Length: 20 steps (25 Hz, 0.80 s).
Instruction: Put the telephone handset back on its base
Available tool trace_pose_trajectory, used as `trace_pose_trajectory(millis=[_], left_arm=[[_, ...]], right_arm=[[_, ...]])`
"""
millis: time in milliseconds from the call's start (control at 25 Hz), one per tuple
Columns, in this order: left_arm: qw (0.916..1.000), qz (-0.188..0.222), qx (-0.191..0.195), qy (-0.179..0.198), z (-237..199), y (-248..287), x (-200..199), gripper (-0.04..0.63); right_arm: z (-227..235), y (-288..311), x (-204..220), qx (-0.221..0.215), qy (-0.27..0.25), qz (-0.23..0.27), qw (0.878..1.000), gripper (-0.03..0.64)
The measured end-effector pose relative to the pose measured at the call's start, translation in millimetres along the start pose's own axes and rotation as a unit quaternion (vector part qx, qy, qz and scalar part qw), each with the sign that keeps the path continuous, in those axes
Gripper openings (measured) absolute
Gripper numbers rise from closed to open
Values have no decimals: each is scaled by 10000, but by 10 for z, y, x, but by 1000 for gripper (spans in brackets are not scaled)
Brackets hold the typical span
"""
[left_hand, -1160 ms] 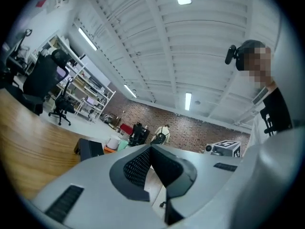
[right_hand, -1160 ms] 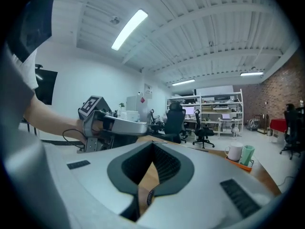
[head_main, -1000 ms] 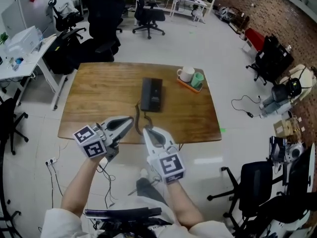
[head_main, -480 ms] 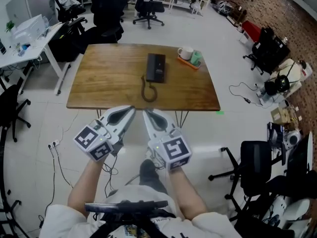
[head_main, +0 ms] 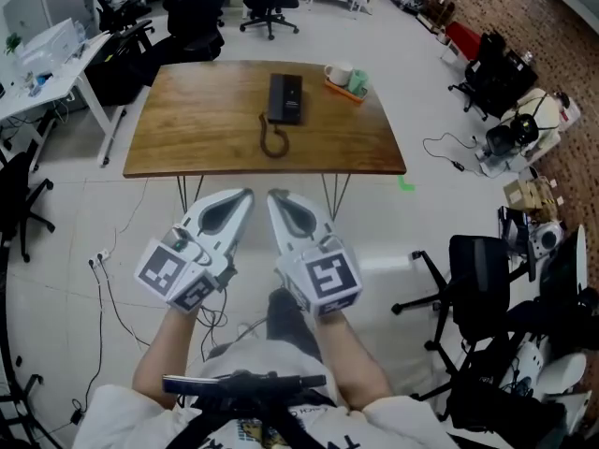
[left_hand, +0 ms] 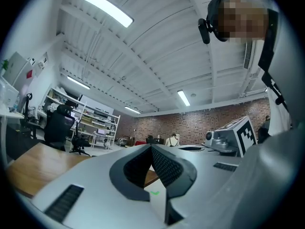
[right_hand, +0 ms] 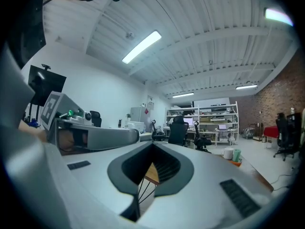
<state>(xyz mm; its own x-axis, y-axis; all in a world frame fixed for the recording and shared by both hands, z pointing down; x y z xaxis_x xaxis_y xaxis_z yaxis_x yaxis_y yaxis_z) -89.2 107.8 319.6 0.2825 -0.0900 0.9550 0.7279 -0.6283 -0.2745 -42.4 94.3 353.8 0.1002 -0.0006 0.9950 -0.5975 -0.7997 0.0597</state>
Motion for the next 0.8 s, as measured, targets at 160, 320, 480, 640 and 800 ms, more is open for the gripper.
trace_pose_trajectory(millis=[160, 320, 480, 640, 800], left_arm=[[10000, -48, 5, 19, 128, 1, 24, 2], [9998, 5, 14, -212, 212, 39, 16, 2], [9999, -19, -33, -108, 267, 110, -8, 2], [10000, -47, -38, -39, 268, 130, 6, 2], [10000, 3, -49, 23, 263, 112, 0, 2]], right_arm=[[-2, -118, -30, 32, -102, 66, 9999, 3], [-10, -171, -77, 31, -175, 116, 9998, 2], [-20, -172, -77, -28, -202, 138, 9997, 2], [13, -172, -77, 17, -175, 146, 9997, 2], [24, -189, -71, 42, -215, 154, 9996, 2]])
Point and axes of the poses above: the fingertips, and each gripper's own axes: y forward along the fingers, z to its right, x out of its underside, the point moved 1 cm from there along -y, backward along the fingers, and after that the axes turned 3 degrees about x, right-handed, at the moved point
